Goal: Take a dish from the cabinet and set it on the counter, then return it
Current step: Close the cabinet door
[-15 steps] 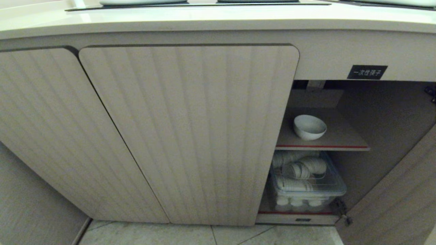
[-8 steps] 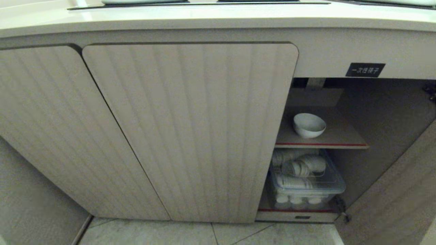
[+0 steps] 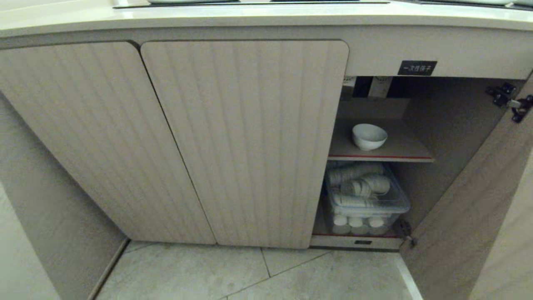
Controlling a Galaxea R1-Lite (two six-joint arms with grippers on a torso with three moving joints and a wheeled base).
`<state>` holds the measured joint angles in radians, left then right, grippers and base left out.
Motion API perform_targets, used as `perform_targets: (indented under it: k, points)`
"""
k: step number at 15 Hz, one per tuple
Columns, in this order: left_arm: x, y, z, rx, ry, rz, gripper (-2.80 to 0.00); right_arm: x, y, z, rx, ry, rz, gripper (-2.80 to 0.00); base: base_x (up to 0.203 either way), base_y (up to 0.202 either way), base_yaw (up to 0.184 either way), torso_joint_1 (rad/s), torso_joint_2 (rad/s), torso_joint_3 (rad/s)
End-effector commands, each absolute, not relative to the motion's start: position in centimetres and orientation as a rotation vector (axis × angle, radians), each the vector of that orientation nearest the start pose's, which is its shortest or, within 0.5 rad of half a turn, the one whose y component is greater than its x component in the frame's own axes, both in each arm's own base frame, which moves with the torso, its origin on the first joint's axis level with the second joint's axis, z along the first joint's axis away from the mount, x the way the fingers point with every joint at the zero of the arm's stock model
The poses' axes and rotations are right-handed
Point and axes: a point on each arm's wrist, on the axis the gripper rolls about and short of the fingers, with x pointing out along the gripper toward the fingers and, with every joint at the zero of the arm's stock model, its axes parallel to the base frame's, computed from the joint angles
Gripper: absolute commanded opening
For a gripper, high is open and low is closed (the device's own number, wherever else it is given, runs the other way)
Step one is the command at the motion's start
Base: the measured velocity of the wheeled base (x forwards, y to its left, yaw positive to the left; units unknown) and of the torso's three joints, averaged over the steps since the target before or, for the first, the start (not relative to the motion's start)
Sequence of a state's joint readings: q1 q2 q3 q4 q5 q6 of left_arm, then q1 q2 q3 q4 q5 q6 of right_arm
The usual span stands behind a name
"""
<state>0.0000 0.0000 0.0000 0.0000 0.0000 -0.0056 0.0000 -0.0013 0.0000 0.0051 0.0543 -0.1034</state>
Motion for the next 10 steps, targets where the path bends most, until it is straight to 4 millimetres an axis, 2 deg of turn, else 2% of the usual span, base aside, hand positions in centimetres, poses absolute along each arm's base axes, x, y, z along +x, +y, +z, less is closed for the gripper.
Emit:
perform_targets:
  k: [1, 10]
  points:
    - [-2.28, 0.00, 7.57, -0.006, -0.002, 0.000, -2.80, -2.29, 0.12, 7.54, -0.104, 0.000, 0.055, -2.80, -0.187, 0.000, 0.002, 0.002, 0.00, 0.005]
    - [-2.29, 0.00, 7.59, -0.006, -0.001, 0.000, -2.80, -2.28, 0.12, 7.50, -0.104, 0.002, 0.055, -2.80, -0.186, 0.000, 0.006, 0.001, 0.00, 0.005]
